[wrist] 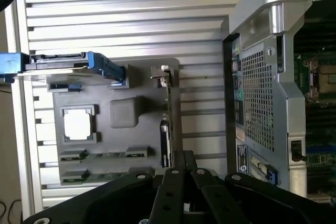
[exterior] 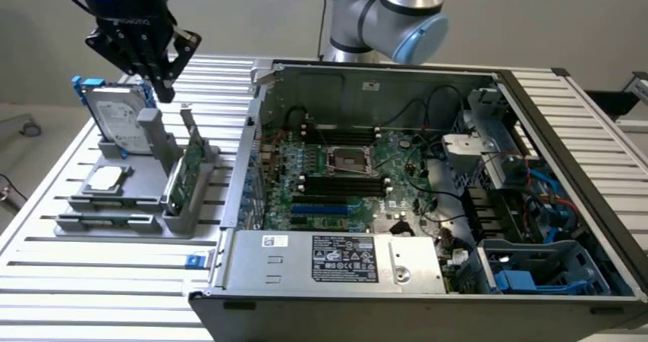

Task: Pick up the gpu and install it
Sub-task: 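Reach for the gpu, then pick up the gpu and move the gpu toward the slot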

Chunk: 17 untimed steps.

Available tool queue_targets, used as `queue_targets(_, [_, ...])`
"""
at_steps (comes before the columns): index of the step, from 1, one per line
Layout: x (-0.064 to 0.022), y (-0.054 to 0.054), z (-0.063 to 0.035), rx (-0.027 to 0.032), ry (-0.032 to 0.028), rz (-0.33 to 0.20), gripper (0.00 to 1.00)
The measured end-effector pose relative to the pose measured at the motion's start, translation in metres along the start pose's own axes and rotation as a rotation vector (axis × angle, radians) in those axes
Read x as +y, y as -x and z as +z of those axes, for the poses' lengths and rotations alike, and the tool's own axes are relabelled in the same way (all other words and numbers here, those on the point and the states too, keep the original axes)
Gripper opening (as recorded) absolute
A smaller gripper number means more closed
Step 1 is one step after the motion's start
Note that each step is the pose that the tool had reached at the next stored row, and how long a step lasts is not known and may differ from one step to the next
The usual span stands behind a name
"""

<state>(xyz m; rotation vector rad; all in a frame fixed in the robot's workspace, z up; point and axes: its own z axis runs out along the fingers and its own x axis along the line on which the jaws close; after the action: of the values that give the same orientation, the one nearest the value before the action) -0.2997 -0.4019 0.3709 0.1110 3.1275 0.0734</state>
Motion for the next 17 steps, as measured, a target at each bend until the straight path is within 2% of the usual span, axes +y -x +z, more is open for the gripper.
queue_targets(15, [-0.0001, -0.0007, 0.0003, 0.0004, -0.0012, 0.000, 0.11])
queue_targets(16, [-0.0001, -0.0007, 0.0003, 0.0004, -0.0013, 0.000, 0.12])
queue_targets(17, [-0.0001, -0.0007, 0.0003, 0.0004, -0.0013, 0.000, 0.17])
